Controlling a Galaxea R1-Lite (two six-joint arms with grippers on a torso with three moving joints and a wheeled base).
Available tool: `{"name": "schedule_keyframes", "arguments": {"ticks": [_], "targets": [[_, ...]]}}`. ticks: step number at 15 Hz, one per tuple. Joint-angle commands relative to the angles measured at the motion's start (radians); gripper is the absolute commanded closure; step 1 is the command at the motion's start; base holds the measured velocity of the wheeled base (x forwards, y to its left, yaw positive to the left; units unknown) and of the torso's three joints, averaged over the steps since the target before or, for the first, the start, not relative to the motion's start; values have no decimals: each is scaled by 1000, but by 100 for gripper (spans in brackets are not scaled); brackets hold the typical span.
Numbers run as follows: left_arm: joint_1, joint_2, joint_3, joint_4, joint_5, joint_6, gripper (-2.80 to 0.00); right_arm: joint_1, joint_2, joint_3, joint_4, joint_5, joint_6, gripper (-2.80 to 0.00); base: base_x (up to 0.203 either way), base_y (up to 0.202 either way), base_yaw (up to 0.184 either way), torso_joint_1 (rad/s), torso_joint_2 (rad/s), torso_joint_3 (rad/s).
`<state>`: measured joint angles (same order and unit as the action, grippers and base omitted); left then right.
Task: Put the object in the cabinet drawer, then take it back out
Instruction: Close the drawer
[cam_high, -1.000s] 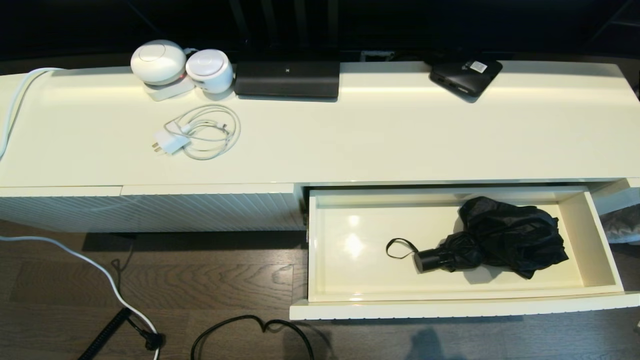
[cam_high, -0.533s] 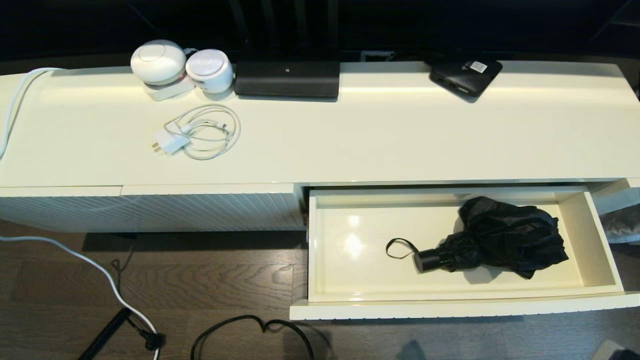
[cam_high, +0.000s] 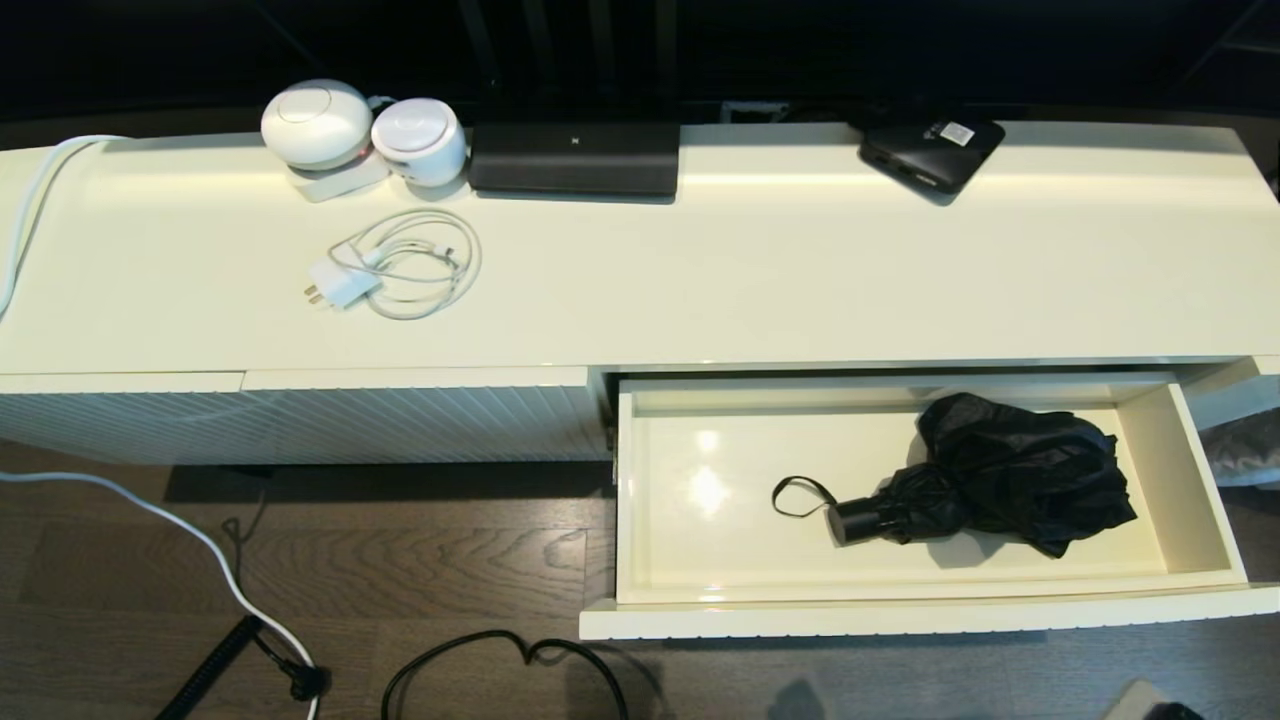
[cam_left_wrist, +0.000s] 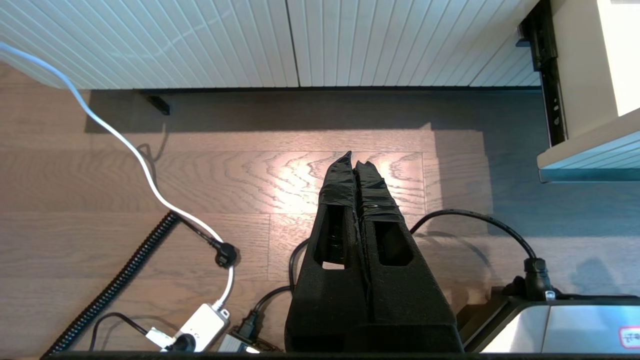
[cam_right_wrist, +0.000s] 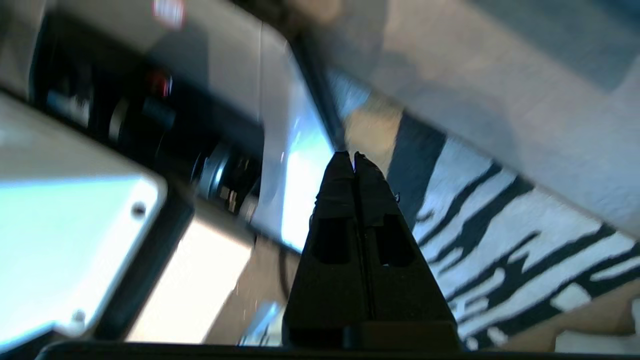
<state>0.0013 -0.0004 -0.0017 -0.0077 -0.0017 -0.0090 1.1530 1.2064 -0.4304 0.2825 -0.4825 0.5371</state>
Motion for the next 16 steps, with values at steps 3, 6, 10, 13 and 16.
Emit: {"name": "schedule_keyframes", "arguments": {"ticks": [3, 6, 10, 13, 16], "targets": [[0, -2, 0, 0, 0, 0, 0, 1, 42, 47, -101, -70, -71, 0, 0, 0, 0, 0, 0, 0], [0, -1, 0, 0, 0, 0, 0, -17, 104, 83, -199, -95, -94, 0, 0, 0, 0, 0, 0, 0], [0, -2, 0, 0, 0, 0, 0, -89, 166, 72, -302, -125, -106, 0, 0, 0, 0, 0, 0, 0], [0, -1, 0, 0, 0, 0, 0, -190, 247, 58, -470, -141, -183, 0, 0, 0, 0, 0, 0, 0], [0, -1, 0, 0, 0, 0, 0, -309, 286, 44, -619, -139, -317, 0, 0, 0, 0, 0, 0, 0]]}}
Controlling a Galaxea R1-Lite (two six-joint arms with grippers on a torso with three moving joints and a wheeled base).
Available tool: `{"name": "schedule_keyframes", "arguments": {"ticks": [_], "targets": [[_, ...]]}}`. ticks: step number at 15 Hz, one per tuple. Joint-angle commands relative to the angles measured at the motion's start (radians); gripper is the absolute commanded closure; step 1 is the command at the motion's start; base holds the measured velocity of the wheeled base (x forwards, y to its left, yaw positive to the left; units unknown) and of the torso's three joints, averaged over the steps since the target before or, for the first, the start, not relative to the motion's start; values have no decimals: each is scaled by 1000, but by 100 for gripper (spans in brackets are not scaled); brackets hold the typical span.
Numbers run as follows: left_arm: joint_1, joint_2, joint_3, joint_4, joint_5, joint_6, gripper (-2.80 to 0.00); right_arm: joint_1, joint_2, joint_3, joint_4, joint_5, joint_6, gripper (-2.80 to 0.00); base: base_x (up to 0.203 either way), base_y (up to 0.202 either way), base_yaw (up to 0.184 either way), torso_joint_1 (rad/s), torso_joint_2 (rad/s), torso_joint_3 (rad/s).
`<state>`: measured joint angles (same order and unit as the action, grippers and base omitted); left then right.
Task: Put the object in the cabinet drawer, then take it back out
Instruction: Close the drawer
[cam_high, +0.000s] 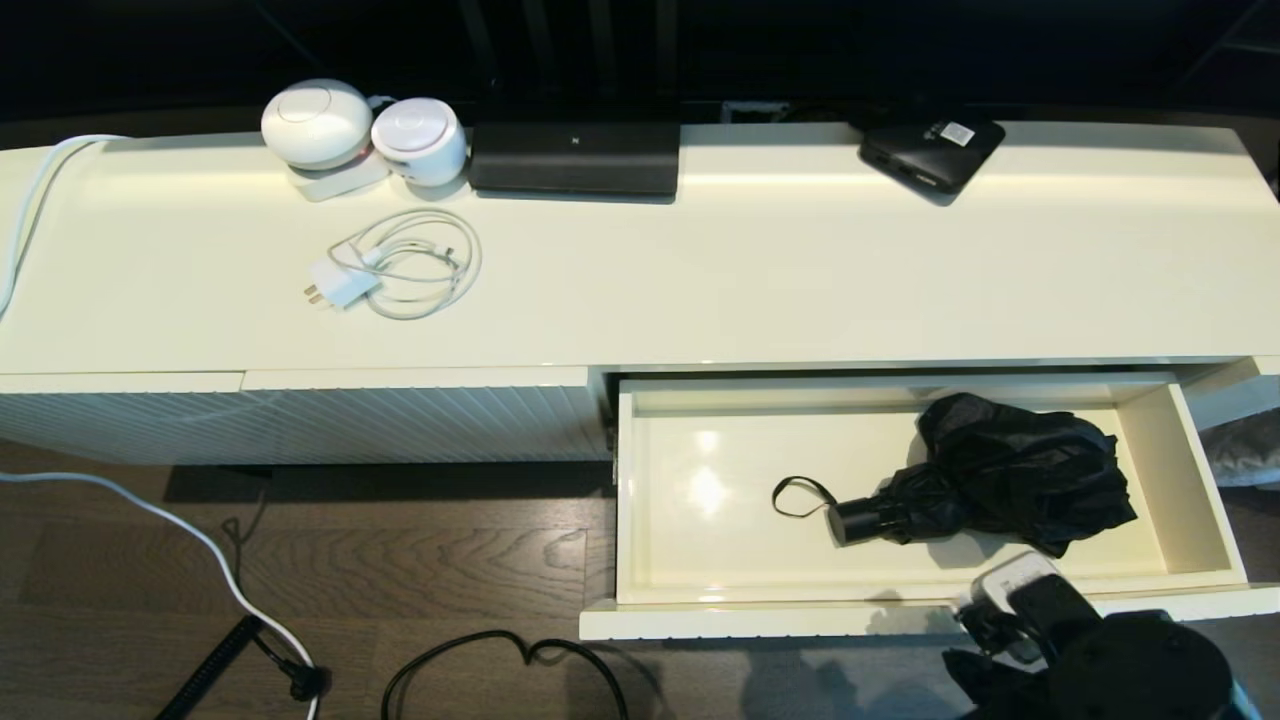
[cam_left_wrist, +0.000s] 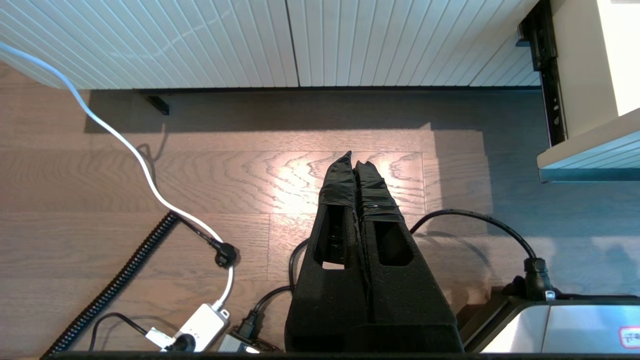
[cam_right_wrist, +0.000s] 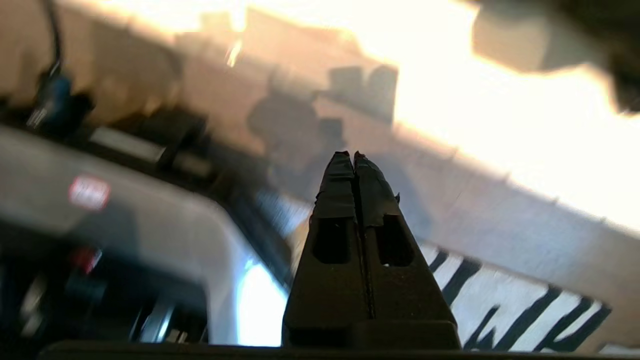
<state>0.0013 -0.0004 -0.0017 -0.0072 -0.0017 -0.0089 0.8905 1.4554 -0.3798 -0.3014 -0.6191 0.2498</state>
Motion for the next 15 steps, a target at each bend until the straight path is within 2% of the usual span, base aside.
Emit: {"name": "schedule_keyframes", "arguments": {"ticks": [1, 8, 15], "targets": [[0, -1, 0, 0, 0, 0, 0, -58, 38, -13, -49, -2, -48, 0, 0, 0, 0, 0, 0, 0], [0, -2, 0, 0, 0, 0, 0, -148, 39, -27, -216, -4, -179, 0, 0, 0, 0, 0, 0, 0], [0, -3, 0, 0, 0, 0, 0, -170, 62, 21, -403, -22, -216, 0, 0, 0, 0, 0, 0, 0]]}}
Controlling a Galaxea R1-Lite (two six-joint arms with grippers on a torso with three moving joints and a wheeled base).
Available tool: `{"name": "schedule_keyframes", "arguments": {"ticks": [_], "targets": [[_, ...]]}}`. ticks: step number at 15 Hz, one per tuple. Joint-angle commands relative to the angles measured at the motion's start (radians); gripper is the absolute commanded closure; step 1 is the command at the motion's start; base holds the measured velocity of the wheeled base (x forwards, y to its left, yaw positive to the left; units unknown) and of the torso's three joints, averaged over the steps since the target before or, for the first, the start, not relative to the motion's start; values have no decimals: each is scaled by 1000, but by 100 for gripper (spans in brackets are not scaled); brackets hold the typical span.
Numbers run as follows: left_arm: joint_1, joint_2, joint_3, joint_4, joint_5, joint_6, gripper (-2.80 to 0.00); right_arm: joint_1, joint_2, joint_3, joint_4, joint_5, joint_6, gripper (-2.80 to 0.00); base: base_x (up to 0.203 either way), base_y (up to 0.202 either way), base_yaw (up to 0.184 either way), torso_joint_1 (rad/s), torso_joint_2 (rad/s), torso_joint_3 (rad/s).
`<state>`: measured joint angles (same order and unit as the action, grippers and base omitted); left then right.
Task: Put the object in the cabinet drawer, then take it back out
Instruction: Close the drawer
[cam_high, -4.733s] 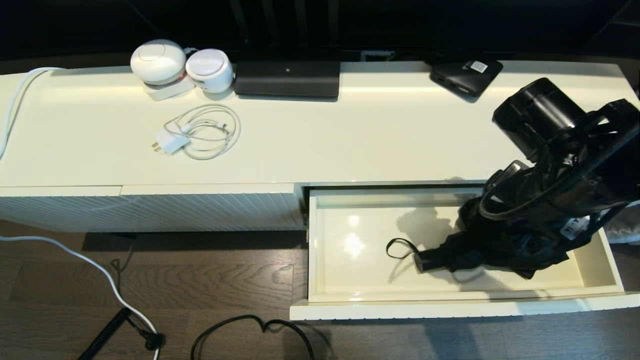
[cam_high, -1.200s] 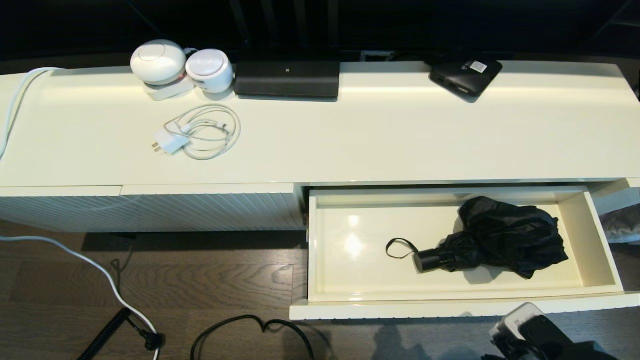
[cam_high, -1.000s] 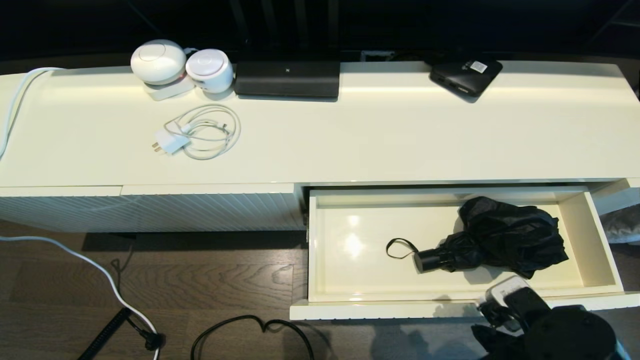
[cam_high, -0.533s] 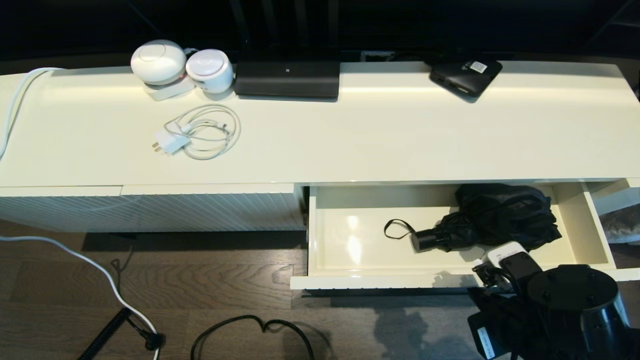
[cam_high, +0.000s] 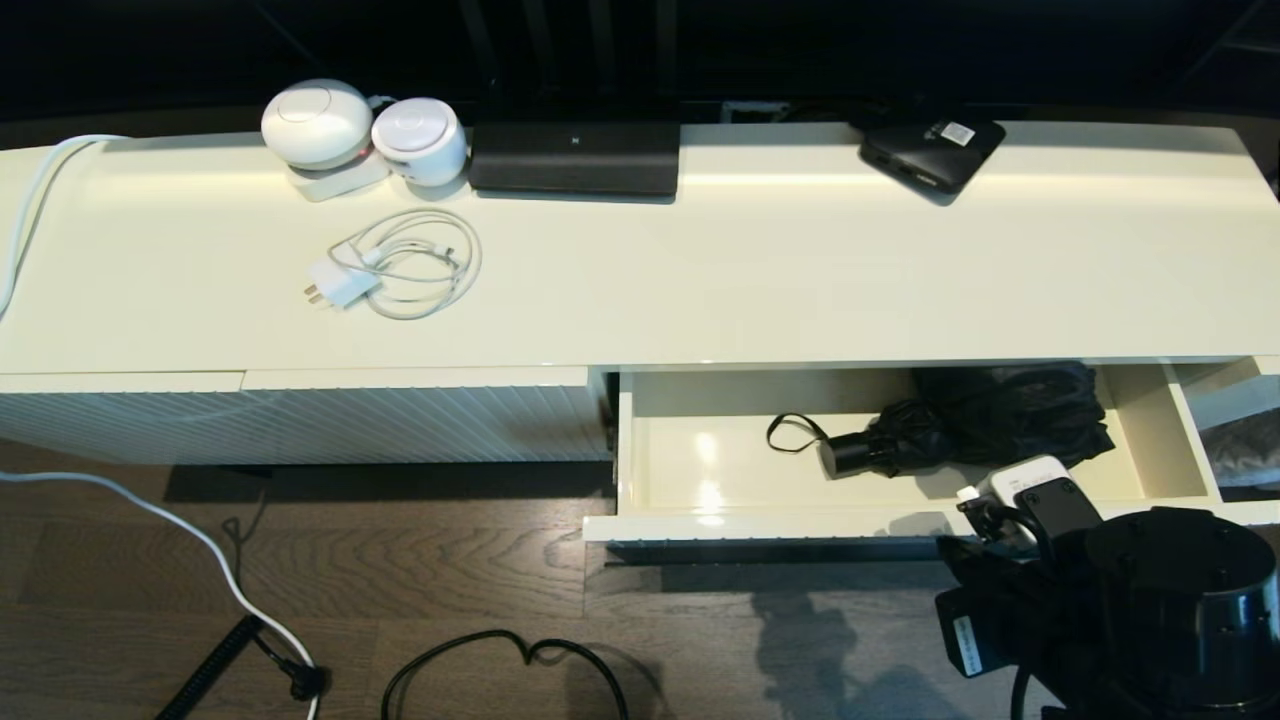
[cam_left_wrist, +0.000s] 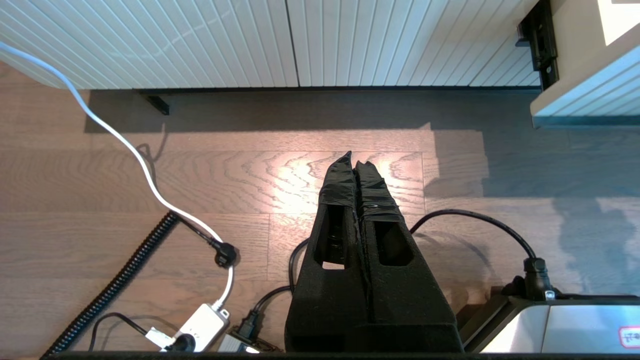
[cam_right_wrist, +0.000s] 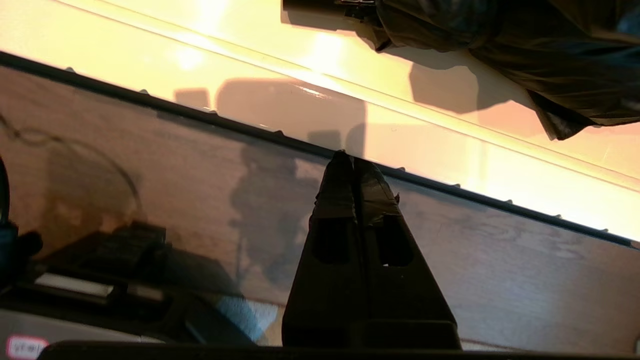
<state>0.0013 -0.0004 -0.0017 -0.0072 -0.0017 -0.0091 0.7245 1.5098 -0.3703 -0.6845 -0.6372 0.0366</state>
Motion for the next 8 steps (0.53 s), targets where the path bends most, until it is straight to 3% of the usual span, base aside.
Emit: {"name": "schedule_keyframes", "arguments": {"ticks": [1, 5, 8], "targets": [[0, -1, 0, 0, 0, 0, 0, -8, 0, 11, -41, -4, -6, 0, 0, 0, 0, 0, 0, 0], [0, -2, 0, 0, 0, 0, 0, -46, 17, 36, -202, -6, -41, 0, 0, 0, 0, 0, 0, 0], [0, -3, 0, 0, 0, 0, 0, -52, 18, 43, -243, -7, -43, 0, 0, 0, 0, 0, 0, 0]]}}
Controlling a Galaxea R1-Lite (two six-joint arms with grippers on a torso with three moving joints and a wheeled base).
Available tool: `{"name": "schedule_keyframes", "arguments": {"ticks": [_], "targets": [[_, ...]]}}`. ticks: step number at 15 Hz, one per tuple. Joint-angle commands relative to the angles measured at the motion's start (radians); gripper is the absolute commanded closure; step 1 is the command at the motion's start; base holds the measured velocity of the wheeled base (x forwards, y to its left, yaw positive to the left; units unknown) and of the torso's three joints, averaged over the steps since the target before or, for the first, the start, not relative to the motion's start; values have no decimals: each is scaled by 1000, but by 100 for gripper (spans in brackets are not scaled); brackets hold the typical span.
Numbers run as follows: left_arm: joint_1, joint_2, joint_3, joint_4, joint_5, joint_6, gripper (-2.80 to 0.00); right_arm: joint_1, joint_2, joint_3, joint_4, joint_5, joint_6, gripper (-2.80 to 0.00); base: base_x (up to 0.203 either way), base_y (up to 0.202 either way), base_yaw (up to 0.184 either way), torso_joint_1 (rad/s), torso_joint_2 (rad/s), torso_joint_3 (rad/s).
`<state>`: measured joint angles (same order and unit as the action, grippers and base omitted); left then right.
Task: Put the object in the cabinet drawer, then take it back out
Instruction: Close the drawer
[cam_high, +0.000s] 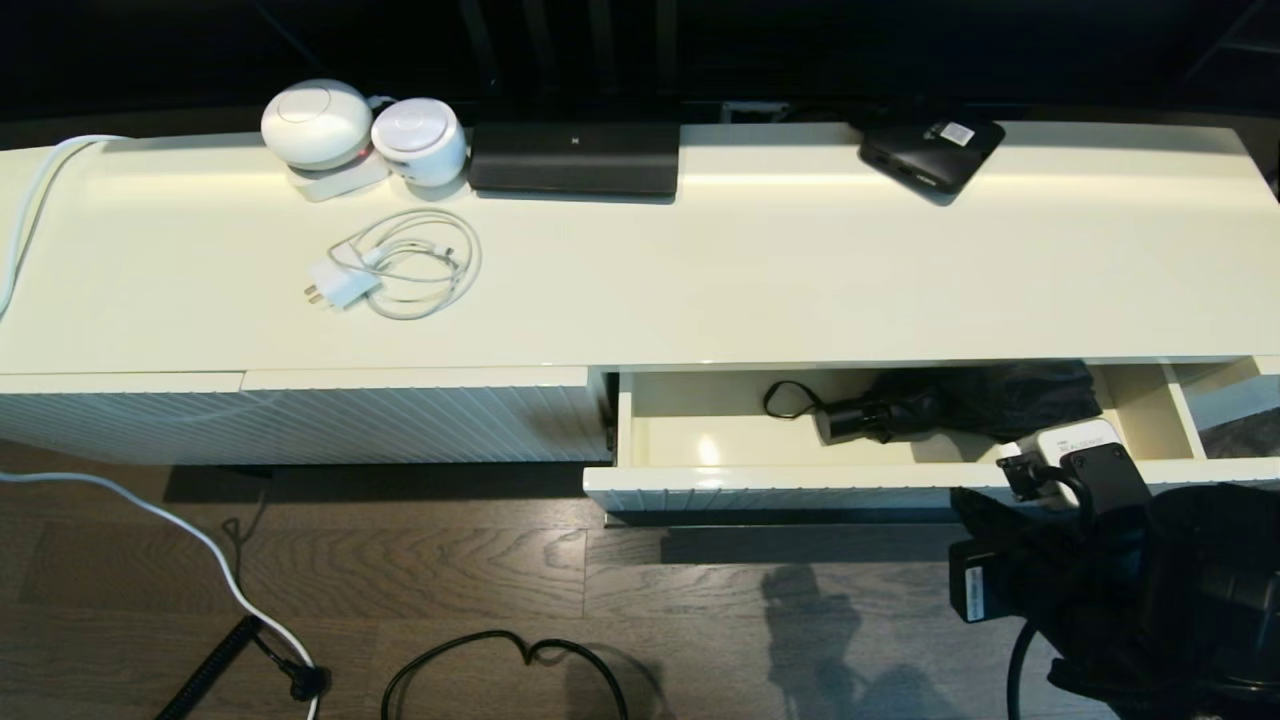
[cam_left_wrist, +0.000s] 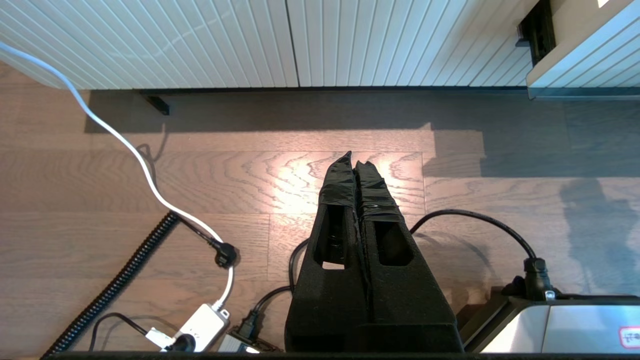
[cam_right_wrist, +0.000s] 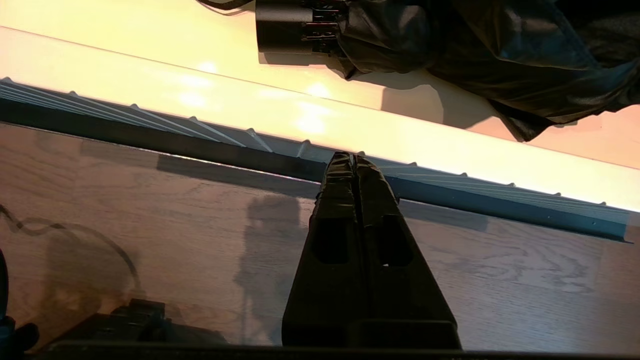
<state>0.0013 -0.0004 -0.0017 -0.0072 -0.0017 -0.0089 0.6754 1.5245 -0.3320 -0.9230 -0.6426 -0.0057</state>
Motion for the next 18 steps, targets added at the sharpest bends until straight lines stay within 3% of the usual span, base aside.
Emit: {"name": "schedule_keyframes", "arguments": {"ticks": [1, 5, 18], "targets": [[0, -1, 0, 0, 0, 0, 0, -4, 5, 8, -14, -2, 1, 0, 0, 0, 0, 0, 0, 0], [0, -1, 0, 0, 0, 0, 0, -10, 38, 8, -35, 0, 10, 0, 0, 0, 0, 0, 0, 0], [0, -3, 0, 0, 0, 0, 0, -65, 223, -46, -299, 5, -1, 0, 0, 0, 0, 0, 0, 0]]}}
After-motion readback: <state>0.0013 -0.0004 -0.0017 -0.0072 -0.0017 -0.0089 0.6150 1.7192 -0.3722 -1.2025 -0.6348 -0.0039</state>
